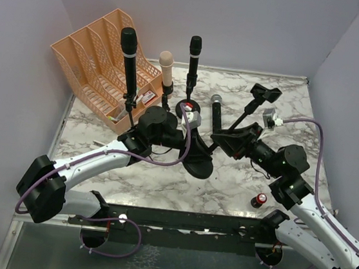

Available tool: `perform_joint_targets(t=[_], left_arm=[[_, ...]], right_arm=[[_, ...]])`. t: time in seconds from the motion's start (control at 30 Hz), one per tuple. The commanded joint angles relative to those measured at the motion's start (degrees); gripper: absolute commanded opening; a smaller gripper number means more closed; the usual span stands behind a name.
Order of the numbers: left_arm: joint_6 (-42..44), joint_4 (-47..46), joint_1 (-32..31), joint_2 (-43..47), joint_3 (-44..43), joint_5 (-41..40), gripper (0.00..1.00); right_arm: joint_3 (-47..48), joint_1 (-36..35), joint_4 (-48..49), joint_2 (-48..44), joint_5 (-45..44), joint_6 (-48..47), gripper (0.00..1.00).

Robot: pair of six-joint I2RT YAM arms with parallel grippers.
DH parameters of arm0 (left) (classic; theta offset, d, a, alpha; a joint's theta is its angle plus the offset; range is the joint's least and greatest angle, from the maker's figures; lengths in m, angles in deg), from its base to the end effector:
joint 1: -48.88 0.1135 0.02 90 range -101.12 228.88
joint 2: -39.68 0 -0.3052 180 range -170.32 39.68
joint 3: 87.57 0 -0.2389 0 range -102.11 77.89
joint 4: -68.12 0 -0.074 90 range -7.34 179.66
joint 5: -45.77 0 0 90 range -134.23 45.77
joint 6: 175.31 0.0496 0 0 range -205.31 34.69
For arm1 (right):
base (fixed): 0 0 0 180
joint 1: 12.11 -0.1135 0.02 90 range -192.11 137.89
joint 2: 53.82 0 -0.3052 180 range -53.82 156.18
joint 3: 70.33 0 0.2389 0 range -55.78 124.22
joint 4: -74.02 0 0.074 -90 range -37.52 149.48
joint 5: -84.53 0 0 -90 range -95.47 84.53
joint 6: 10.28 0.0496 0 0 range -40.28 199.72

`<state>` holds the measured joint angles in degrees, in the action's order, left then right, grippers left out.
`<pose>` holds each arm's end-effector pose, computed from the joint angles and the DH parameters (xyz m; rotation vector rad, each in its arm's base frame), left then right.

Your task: Attach the microphones to the stand

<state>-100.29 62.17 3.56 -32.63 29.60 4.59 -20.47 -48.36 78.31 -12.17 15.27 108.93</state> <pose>0.1629 -0.2178 0.3584 1.1366 1.4404 -1.4592 0.1073 0.1005 0.3765 -0.4151 1.4137 1.1889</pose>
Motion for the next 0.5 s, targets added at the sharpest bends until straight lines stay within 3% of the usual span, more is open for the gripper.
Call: perform_joint_targets(t=[0.0,0.07,0.17,0.37,0.47], left_arm=[[-1.7,-4.3,0.1,1.0,-1.8,-0.1,0.33],[-2.0,-4.3,0.1,0.7,-1.4,1.3,0.43],[-2.1,-4.3,0.1,0.0,-0.8,4.5,0.47],[-2.2,-4.2,0.0,-1.6,-0.8,13.6,0.44],[-2.1,-4.2,-0.2,-2.1,-1.3,15.8,0.35]], right_arm=[[0.3,-0.2,4.4,0.1,4.4,-1.7,0.00],[0.2,-0.2,6.4,0.1,5.2,-1.7,0.00],[0.3,-0.1,9.4,0.1,8.1,-1.1,0.00],[-0.1,-0.1,13.5,-0.1,13.0,-0.4,0.00],[-0.3,-0.1,15.4,0.3,16.2,-0.3,0.00]])
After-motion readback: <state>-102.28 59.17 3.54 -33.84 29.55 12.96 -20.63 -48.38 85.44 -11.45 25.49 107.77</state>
